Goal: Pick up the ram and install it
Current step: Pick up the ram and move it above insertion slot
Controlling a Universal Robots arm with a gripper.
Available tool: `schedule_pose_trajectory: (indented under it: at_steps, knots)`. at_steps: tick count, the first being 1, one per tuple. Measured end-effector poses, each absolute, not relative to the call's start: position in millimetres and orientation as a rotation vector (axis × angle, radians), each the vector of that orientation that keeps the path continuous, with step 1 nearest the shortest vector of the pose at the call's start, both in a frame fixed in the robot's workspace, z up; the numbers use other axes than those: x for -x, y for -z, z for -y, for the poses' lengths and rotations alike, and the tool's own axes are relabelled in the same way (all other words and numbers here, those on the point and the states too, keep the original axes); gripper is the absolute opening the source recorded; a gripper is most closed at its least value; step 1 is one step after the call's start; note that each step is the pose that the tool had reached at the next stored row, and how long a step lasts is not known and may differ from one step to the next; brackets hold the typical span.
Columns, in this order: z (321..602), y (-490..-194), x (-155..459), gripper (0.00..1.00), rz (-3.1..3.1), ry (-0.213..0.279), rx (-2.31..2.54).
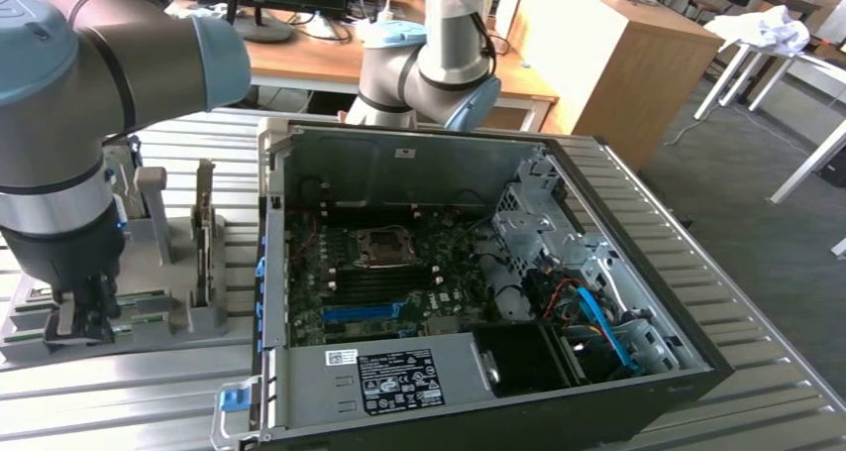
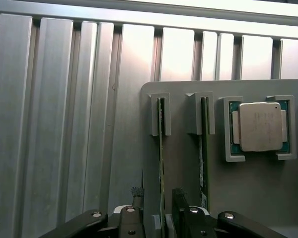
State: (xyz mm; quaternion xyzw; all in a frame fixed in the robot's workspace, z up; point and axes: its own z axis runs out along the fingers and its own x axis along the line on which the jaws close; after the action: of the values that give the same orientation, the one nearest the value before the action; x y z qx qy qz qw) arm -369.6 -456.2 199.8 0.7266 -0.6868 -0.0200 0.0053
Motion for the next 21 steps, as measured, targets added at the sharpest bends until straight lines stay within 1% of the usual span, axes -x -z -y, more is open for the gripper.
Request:
schedule_pose_trajectory:
  at_steps: [21]
  knots:
    - [452.0,-194.3,376.1,0.36,2.15,0.063,-2.275]
